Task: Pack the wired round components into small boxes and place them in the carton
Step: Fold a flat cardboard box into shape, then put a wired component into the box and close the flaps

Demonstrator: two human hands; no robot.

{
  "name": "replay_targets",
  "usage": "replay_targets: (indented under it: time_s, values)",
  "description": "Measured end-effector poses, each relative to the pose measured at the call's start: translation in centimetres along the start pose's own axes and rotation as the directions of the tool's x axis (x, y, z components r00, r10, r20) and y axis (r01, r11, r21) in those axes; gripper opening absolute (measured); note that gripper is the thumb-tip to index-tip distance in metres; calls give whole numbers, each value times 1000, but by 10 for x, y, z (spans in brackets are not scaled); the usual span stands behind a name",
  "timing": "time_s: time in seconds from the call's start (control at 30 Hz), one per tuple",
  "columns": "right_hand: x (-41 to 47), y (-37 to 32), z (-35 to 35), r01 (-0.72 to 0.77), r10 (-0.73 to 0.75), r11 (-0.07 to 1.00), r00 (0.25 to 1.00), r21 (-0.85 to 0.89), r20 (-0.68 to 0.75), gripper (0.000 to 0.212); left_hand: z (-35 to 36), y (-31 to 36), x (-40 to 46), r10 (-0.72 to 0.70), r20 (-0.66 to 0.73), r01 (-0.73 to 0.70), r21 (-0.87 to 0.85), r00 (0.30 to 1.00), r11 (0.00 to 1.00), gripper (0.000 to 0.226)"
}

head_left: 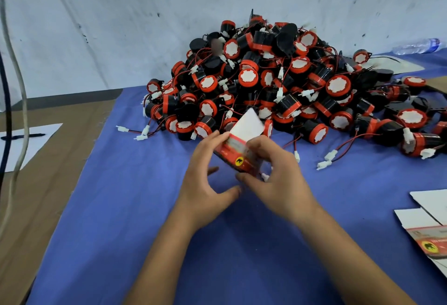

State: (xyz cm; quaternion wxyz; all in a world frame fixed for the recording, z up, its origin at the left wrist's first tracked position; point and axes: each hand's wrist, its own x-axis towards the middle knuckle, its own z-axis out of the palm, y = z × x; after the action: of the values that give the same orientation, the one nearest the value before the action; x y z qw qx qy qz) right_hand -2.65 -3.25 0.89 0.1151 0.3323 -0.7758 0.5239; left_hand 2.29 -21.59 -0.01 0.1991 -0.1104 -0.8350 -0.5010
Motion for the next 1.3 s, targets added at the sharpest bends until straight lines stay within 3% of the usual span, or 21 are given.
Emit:
replay_targets:
  time_s: [0.03,0.07,0.1,0.17,0.27,0.37,0.43,0.5,0.63,0.73,0.83,0.9,0.93,0.97,1.0,1.07,1.13,1.17,1.23,1.3]
  values:
    - [-1,0,3,107,-112,966,994,-236,-9,36,1,1,0,-53,32,58,-154,998,986,71]
    - [-1,0,5,178,-178,929,984,-326,28,38,4,2,-1,-115,24,117,-269,993,956,63]
    - [-2,-1,7,211,-198,930,978,-302,72,41,8,3,-1,-175,-34,156,-320,984,935,59]
    - [-3,-3,10,210,-203,966,977,-150,57,44,16,3,0,-231,-218,183,-216,948,959,52]
    - [1,1,5,85,-108,991,964,-106,-241,29,21,-2,1,-292,-372,259,-137,881,956,39]
    - [13,25,-20,-246,49,884,895,-398,-444,29,20,-2,2,-329,-337,289,-164,882,943,41]
    - [23,46,-40,-447,203,697,873,-560,-444,52,19,-1,2,-333,-298,291,-178,895,940,41]
    - [30,63,-57,-502,328,590,865,-632,-380,70,15,-2,3,-379,-246,318,-252,892,914,40]
    - [32,89,-67,-442,381,598,891,-669,-248,60,-1,-5,2,-426,-164,354,-341,890,871,43]
    - [27,91,-65,-438,292,703,896,-560,-334,43,-10,-8,1,-462,-196,373,-366,865,853,38]
    - [24,80,-67,-364,184,836,890,-410,-417,48,-7,-11,1,-471,-247,414,-250,847,875,33]
    - [24,67,-67,-294,180,937,871,-190,-458,56,1,-12,2,-477,-299,450,-157,827,879,42]
    - [26,58,-65,-268,241,963,854,6,-461,56,6,-11,3,-475,-321,463,-119,819,878,42]
    - [28,48,-61,-235,338,932,839,276,-427,52,10,-10,2,-471,-341,471,-89,814,878,41]
    - [30,38,-56,-190,428,812,837,552,-340,44,14,-9,2,-461,-364,475,-56,809,878,37]
    - [28,18,-43,-121,447,477,886,871,-122,37,20,-5,1,-421,-390,459,5,819,888,30]
    - [23,3,-33,-150,353,223,933,963,64,46,23,-3,0,-394,-376,434,26,839,900,25]
    - [21,-4,-31,-195,294,151,945,969,144,51,24,-2,0,-393,-365,429,19,844,903,23]
    - [20,-19,-29,-288,206,70,941,955,269,61,22,1,0,-427,-333,430,-69,841,900,25]
    - [21,-34,-26,-360,141,97,928,928,346,58,19,5,0,-460,-297,421,-190,837,887,29]
